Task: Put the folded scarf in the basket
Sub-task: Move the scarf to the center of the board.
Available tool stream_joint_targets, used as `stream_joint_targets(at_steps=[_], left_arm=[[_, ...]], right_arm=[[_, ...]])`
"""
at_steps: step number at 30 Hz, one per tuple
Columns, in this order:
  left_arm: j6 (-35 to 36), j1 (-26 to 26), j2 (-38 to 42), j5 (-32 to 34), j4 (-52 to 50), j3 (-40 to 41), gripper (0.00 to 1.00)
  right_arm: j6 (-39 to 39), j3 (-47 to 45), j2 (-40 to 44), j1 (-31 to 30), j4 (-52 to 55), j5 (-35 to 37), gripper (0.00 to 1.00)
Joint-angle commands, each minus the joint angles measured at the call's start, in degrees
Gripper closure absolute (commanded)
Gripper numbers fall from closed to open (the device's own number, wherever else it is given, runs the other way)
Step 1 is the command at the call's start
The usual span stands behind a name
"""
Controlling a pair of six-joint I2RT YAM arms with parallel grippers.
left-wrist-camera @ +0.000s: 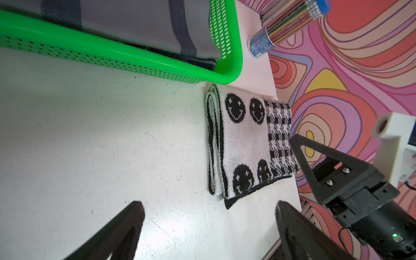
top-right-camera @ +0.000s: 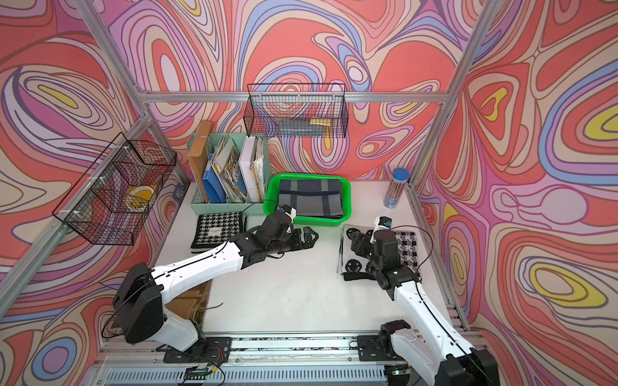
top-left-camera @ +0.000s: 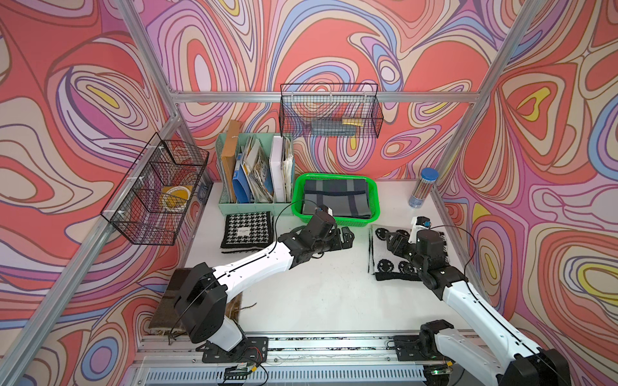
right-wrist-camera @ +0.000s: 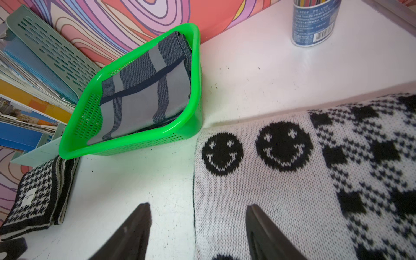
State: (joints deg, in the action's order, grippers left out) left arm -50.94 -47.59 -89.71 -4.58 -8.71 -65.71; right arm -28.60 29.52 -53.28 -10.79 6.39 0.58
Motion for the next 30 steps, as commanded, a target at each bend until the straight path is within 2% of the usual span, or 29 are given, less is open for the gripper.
stream_joint_targets(at_steps=[1, 5, 9, 14, 21, 30], left_arm=[[-1.4, -0.7, -2.3, -1.5, 2.1, 1.0, 0.03], [-2.1, -1.2, -4.0, -2.9, 2.6, 0.7, 0.04], [-2.9, -2.1, -4.5, -1.5, 3.5, 0.5, 0.04], [-6.0, -3.4, -8.6, -3.1, 8.0, -0.3, 0.05], [-7.7, -6.7, -17.4, -3.5, 8.4, -7.1, 0.06], [-9.8, -8.2, -28.3, -6.4, 11.1, -15.1, 0.09]], right_arm=[[-0.7, -2.8, 1.9, 0.2, -4.5, 0.7, 0.32], [-0.9, -5.4, 2.6, 0.3, -7.4, 1.4, 0.32], [-0.9, -6.2, 4.4, 0.2, -8.4, -0.1, 0.32], [-1.2, -6.5, 8.6, 0.2, -5.8, 3.8, 0.32], [-2.5, -8.6, 15.0, 0.2, -4.6, 7.9, 0.32], [-3.0, -9.0, 15.4, 0.3, -4.4, 8.0, 0.32]])
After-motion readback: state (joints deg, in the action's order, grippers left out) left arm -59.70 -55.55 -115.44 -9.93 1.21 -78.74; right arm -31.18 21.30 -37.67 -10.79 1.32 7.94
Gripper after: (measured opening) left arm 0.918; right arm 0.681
